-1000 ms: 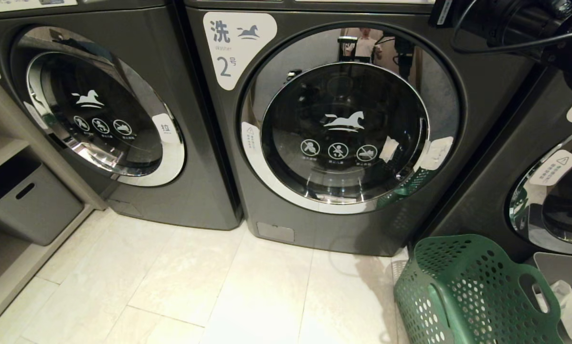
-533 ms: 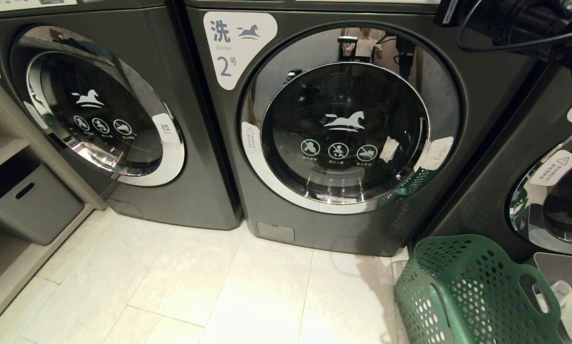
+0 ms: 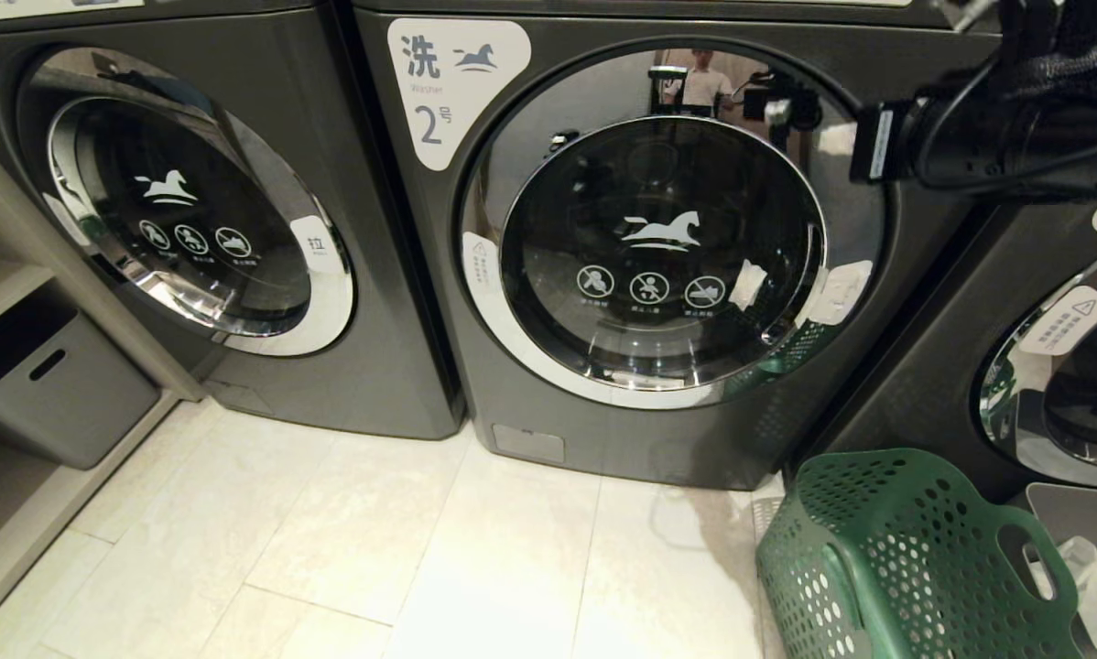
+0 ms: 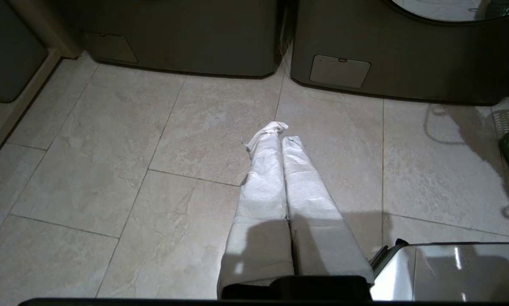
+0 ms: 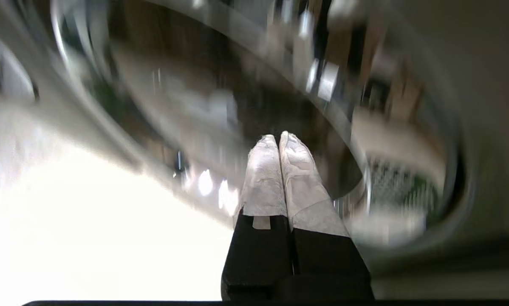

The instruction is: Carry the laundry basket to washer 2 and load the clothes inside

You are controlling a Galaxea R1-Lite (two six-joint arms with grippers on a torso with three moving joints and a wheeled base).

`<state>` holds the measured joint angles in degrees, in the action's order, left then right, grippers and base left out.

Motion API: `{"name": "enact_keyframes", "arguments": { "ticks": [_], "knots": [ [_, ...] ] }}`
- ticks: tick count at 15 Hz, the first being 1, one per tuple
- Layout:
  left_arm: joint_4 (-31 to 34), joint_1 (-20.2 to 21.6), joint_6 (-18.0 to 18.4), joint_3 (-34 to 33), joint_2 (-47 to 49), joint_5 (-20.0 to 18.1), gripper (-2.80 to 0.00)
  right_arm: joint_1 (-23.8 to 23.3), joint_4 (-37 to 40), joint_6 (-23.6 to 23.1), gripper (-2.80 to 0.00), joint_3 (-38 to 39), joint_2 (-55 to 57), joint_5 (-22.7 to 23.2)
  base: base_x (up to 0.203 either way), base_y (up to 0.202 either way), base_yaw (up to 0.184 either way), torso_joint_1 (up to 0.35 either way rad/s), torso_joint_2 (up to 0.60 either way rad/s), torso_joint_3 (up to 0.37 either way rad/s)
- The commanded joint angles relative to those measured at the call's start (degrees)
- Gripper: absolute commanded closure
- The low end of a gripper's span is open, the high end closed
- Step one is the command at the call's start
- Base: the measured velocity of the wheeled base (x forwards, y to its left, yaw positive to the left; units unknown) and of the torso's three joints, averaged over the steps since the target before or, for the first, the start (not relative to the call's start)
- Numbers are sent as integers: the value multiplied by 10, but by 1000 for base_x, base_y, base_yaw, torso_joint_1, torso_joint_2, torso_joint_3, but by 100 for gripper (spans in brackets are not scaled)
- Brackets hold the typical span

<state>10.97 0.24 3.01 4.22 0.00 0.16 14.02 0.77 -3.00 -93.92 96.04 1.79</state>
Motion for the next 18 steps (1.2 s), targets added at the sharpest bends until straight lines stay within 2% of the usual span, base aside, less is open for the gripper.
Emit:
{"name": "enact_keyframes", "arguments": {
  "ticks": [1, 6, 9, 10, 13, 15, 18],
  "knots": [
    [0, 0, -3, 0, 1, 1, 0, -1, 61, -10, 0, 117, -99, 1, 0, 0, 0, 0, 0, 0],
    [0, 0, -3, 0, 0, 1, 0, -15, 94, -52, 0, 414, -270, -18, 0, 0, 0, 0, 0, 0],
    [0, 0, -3, 0, 0, 1, 0, -40, 94, -54, 0, 547, -351, -43, 0, 0, 0, 0, 0, 0],
    [0, 0, -3, 0, 1, 1, 0, -44, 88, -54, 0, 589, -388, -35, 0, 0, 0, 0, 0, 0],
    [0, 0, -3, 0, 0, 1, 0, -79, 69, -58, 0, 716, -521, 32, 0, 0, 0, 0, 0, 0],
    [0, 0, -3, 0, 0, 1, 0, -103, 65, -68, 0, 802, -636, 54, 0, 0, 0, 0, 0, 0],
    [0, 0, -3, 0, 0, 1, 0, -126, 63, -75, 0, 861, -806, 81, 0, 0, 0, 0, 0, 0]
  ]
}}
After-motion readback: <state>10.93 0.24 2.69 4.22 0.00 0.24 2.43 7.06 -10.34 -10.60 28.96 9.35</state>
